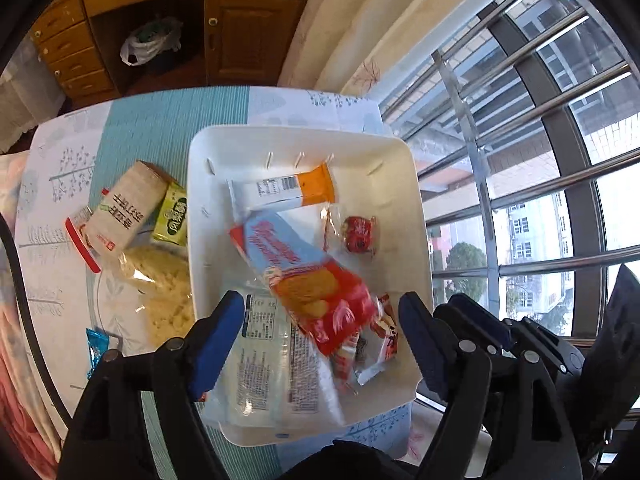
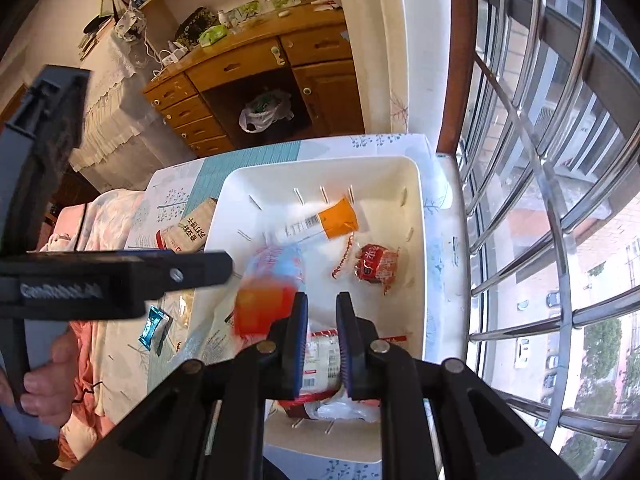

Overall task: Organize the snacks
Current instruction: 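Open both tools to drop the packs into the tray, then withdraw both open tools from the tray toward the remaining snacks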

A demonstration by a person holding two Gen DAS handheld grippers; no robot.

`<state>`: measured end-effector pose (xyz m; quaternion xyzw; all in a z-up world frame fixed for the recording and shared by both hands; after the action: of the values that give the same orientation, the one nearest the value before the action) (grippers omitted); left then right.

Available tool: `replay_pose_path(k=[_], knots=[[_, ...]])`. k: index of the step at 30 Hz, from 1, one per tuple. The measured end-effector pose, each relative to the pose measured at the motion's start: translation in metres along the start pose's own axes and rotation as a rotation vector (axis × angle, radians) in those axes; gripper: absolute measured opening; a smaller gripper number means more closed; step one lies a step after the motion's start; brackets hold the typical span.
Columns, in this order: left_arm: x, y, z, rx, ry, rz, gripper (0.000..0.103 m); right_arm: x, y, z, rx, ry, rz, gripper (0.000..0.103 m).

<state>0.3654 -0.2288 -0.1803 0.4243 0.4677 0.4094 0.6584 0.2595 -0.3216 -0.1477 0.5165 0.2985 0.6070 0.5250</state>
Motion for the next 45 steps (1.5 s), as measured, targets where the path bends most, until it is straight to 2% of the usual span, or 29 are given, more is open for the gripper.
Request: replay_pose_path(k=[2,4,9,13,21,27,37,45], knots=[[0.002,0.002,0.000,-0.007,0.005,0.008,0.078,-0.003,0.000,0.001,0.004,-0.013,0.001,0.026],[0.004,0.005,-0.002,-0.007,0.014,0.016,0.078,-0.007,0.000,0.001,0.006,-0.034,0.004,0.030],[0.008,0.011,-0.012,0.001,0.040,0.018,0.078,-0.009,0.004,0.000,0.011,-0.076,0.021,0.034],[0.010,0.017,-0.023,0.002,0.056,0.023,0.078,-0.007,0.007,-0.004,0.014,-0.100,0.031,0.043],[0.020,0.036,-0.047,-0.026,0.064,0.012,0.078,0.008,0.012,-0.018,0.022,-0.149,0.058,0.043],[0.037,0.046,-0.078,-0.043,0.084,0.005,0.078,0.024,0.011,-0.037,0.042,-0.173,0.073,0.043],[0.083,0.055,-0.140,-0.016,0.129,-0.016,0.078,0.057,0.003,-0.078,0.074,-0.219,0.070,0.044],[0.129,0.076,-0.178,0.014,0.118,-0.018,0.078,0.090,-0.007,-0.116,0.104,-0.286,0.054,0.045]])
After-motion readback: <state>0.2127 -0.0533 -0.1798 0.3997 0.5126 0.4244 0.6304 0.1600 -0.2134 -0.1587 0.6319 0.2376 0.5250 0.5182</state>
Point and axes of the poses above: each gripper's, at about its wrist camera, not at the fingertips, and y roughly against the way its jaws point, x to its left, z to its top, the point moved 7 cm from there along -y, roughly the way its jaws point, and after that the axes turned 12 degrees about -y, right-handed, at the moved point
